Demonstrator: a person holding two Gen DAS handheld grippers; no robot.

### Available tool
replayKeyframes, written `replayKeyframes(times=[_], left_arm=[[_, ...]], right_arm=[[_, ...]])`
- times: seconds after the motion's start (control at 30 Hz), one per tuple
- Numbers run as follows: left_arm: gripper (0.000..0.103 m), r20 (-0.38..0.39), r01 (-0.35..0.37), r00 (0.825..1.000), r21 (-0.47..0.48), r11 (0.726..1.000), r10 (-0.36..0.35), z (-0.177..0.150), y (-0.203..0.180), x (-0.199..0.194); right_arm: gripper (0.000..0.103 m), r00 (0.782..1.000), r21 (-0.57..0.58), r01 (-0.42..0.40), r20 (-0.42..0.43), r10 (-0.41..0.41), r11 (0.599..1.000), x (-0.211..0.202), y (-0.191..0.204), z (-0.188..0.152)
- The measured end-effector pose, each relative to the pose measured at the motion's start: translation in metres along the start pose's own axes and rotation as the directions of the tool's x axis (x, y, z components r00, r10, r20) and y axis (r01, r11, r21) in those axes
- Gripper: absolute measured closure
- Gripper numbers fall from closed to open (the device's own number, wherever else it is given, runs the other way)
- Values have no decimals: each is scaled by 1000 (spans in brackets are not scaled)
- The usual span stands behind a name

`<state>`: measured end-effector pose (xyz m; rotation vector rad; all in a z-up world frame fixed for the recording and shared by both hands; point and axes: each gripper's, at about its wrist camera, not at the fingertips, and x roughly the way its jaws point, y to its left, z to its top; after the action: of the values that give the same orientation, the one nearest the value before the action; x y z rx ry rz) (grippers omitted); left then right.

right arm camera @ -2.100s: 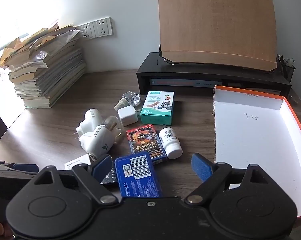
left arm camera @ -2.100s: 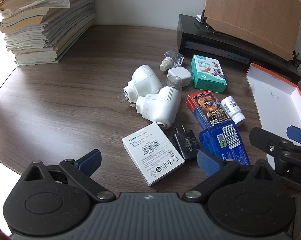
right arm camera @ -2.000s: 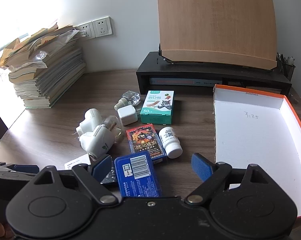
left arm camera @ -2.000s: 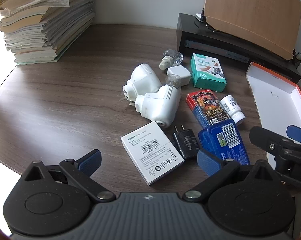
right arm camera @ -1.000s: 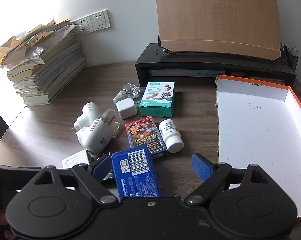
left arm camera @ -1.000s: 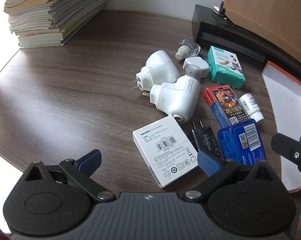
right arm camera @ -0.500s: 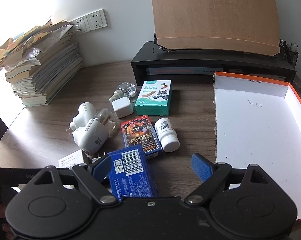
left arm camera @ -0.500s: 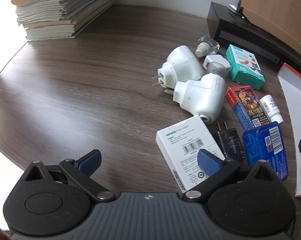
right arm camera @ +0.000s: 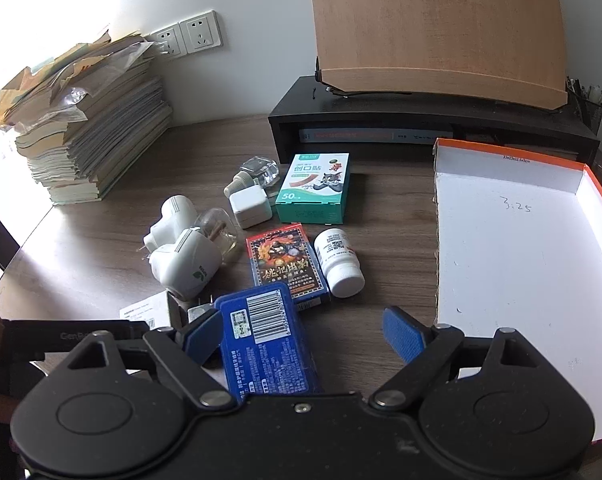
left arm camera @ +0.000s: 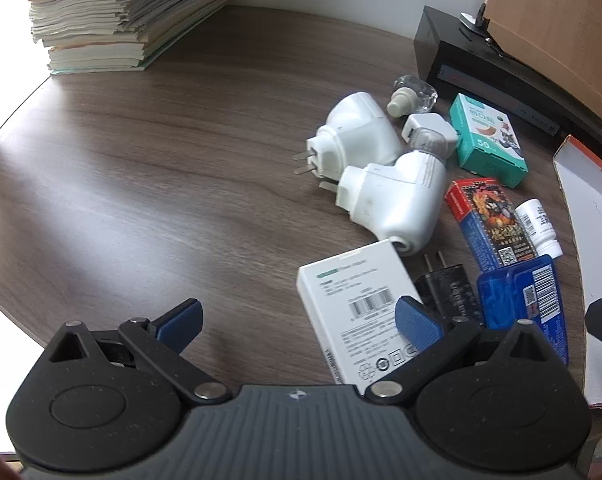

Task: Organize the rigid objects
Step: 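Grasp the white adapter box with the left gripper while the right gripper grasps the blue tin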

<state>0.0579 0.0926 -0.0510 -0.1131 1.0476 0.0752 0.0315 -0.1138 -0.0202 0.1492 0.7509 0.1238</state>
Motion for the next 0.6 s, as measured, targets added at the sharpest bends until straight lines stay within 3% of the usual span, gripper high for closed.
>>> replayKeyframes(times=[0.07,0.13,0.33,0.6], left_arm=[[0,-8,-14,1000,-39,999,14,2,7,-2],[0,-3,20,1000,-63,998,-20,4,3,-2],[0,-15,33,999,-36,999,-34,2,-25,11],[0,-35,-4,999,-15,1000,4,-6,0,14]], right_arm=[[1,1000,12,-2,-3,2,1000,1,-2,0],[1,1000,19,-6,-5,6,1000,2,-2,1],[1,1000,-15,-18,-3,18,1000,1,4,3],[1,999,-30,-34,-33,33,999,8,3,-3]])
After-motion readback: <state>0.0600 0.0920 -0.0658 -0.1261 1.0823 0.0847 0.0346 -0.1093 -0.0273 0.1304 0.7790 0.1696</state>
